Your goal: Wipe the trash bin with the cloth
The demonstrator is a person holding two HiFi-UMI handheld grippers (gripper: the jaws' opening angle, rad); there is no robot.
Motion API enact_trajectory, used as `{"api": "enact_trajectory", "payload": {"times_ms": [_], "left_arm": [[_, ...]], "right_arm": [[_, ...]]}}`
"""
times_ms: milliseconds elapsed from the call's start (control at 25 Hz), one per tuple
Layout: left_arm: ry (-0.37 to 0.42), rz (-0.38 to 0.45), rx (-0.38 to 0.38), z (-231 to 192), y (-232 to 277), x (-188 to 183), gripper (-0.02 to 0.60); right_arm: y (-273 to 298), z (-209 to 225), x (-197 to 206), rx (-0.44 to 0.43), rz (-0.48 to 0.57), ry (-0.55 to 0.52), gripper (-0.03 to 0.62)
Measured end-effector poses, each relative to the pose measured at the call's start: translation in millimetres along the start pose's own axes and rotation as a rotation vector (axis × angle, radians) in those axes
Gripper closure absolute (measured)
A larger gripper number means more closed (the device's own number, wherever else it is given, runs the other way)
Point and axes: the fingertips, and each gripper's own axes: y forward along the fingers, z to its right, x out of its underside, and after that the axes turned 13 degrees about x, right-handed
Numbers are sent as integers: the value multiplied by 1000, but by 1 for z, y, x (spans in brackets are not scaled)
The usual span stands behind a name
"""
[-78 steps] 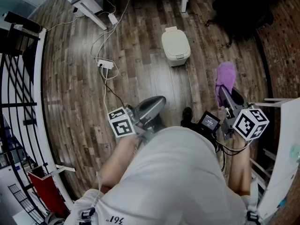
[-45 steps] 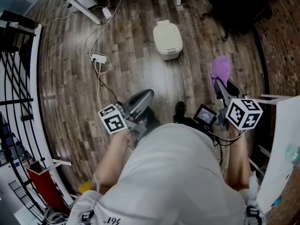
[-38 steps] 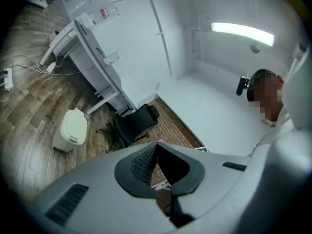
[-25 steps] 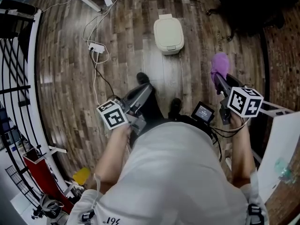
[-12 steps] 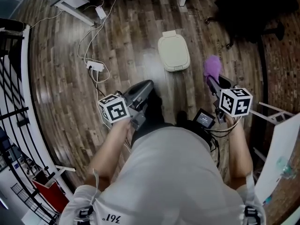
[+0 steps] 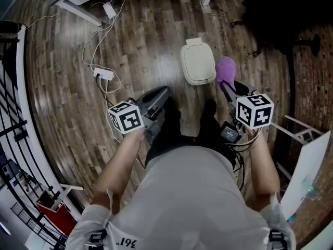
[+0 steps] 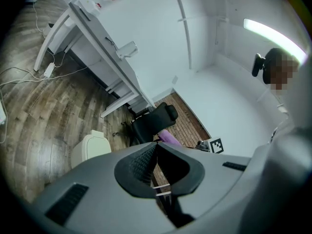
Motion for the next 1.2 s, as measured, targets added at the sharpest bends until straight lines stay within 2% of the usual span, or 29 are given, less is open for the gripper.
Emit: {"api": "enact_trajectory", "payload": {"times_ms": [160, 320, 520, 840, 1200], "left_arm": [[0, 19, -15, -15, 16, -9, 578], [-11, 61, -67, -34, 34, -13, 578], [-41, 98, -111, -51, 50, 5, 578], [-113, 105, -134, -118, 82, 38, 578], [-100, 48, -126, -188, 110, 57, 578]], "right_arm": [[28, 2, -11, -48, -19, -35, 497], [60, 6, -15, -126, -64, -86, 497], [91, 17, -10, -184, -108, -143, 497], [165, 40, 10, -209, -128, -225, 497], [244, 58, 44, -198, -131, -287, 497]]}}
